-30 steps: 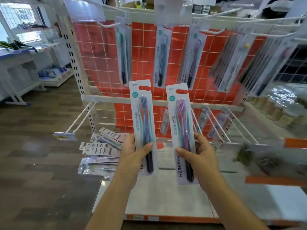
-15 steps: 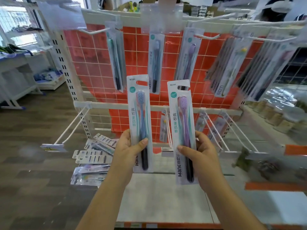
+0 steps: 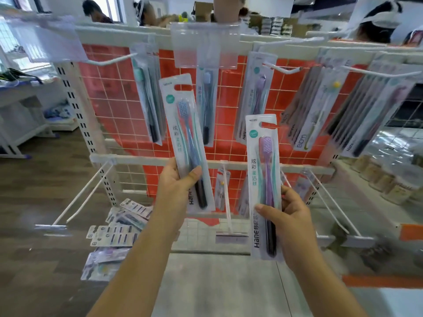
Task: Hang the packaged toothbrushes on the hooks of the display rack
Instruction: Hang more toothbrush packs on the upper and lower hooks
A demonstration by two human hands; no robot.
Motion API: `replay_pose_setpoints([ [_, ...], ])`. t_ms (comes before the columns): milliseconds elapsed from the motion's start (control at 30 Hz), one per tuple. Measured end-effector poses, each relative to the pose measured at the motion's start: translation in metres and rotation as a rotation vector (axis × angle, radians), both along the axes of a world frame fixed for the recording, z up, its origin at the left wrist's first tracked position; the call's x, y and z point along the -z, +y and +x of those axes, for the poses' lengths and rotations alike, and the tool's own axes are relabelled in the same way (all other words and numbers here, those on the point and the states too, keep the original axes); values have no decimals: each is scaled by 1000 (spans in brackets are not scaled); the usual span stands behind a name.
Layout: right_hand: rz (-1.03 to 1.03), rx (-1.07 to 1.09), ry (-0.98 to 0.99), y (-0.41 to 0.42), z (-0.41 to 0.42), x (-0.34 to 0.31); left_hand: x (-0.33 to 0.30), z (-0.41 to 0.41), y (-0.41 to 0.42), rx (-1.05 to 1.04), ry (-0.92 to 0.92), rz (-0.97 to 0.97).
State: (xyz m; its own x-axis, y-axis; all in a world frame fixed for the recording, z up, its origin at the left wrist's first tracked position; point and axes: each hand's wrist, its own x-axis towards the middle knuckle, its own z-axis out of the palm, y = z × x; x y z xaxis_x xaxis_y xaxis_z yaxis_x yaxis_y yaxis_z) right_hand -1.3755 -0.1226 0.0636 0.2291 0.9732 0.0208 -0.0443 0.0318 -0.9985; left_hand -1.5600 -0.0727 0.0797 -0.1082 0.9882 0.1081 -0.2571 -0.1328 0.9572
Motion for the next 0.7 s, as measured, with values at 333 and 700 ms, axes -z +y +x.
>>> replay_pose_setpoints([
  [333,-52,17,26,18,20,10,-23,33,37,78,222,132],
  [700,-21,-21,33,42,17,2,-39,17,99,-2,581,90],
])
